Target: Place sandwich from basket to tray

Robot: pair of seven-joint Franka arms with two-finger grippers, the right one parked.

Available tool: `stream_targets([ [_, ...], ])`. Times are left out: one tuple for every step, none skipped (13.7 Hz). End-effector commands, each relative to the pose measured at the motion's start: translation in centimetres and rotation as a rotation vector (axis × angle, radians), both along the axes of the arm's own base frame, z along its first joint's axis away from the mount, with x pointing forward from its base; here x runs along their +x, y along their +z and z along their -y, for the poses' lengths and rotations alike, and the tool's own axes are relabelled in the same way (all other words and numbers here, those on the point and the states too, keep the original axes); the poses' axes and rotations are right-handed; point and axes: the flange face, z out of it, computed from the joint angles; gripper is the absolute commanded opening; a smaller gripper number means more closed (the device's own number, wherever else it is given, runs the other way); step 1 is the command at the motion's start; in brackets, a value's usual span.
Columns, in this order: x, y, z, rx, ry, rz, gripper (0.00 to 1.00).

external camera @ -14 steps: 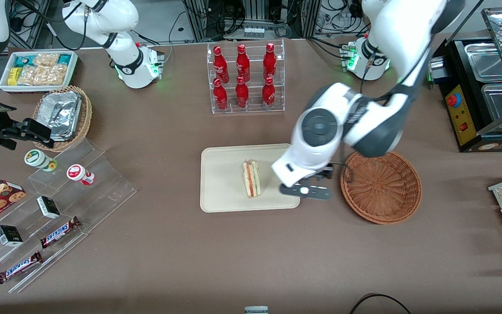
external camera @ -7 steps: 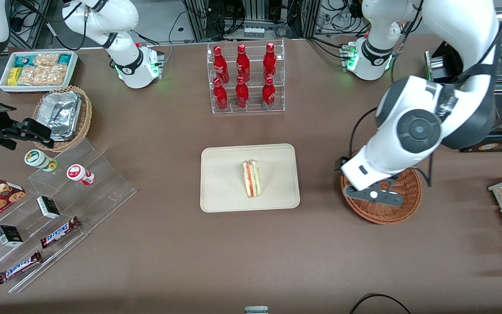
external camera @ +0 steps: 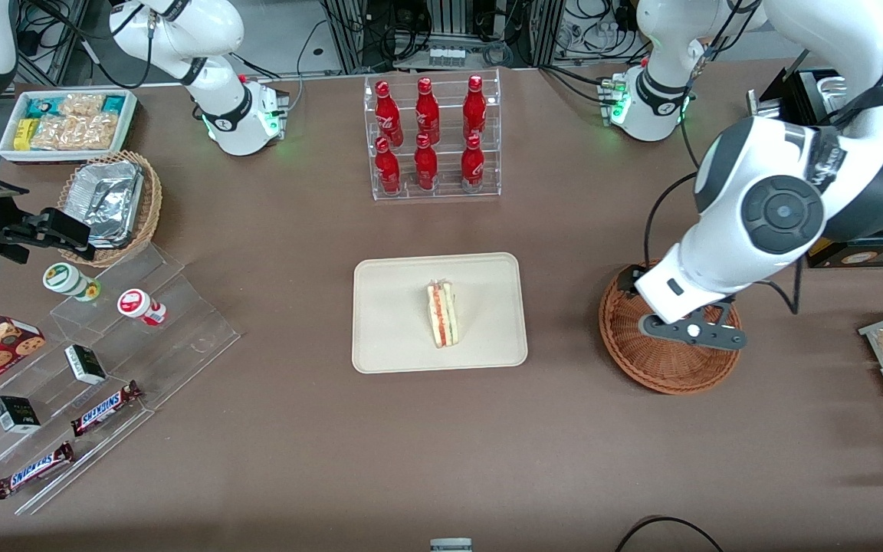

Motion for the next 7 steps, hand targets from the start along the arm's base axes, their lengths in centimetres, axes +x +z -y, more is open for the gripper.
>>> stream_targets([
  [-0.9,1.1,-2.7,-0.001,-0.044,-0.029,1.00],
  [-0.9,2.0,-4.4,-0.027,-0.045,-0.039,1.00],
  [-1.1,3.1,-6.2,-0.048,-0.052,-0.041,1.00],
  [-1.5,3.9,-8.2,-0.046,-0.061,-0.059,1.00],
  [-2.0,5.1,-9.6,-0.043,-0.070,-0.064,1.00],
  [-2.7,6.4,-11.0,-0.046,-0.072,-0.068,1.00],
  [-3.1,7.3,-12.0,-0.041,-0.058,-0.068,1.00],
])
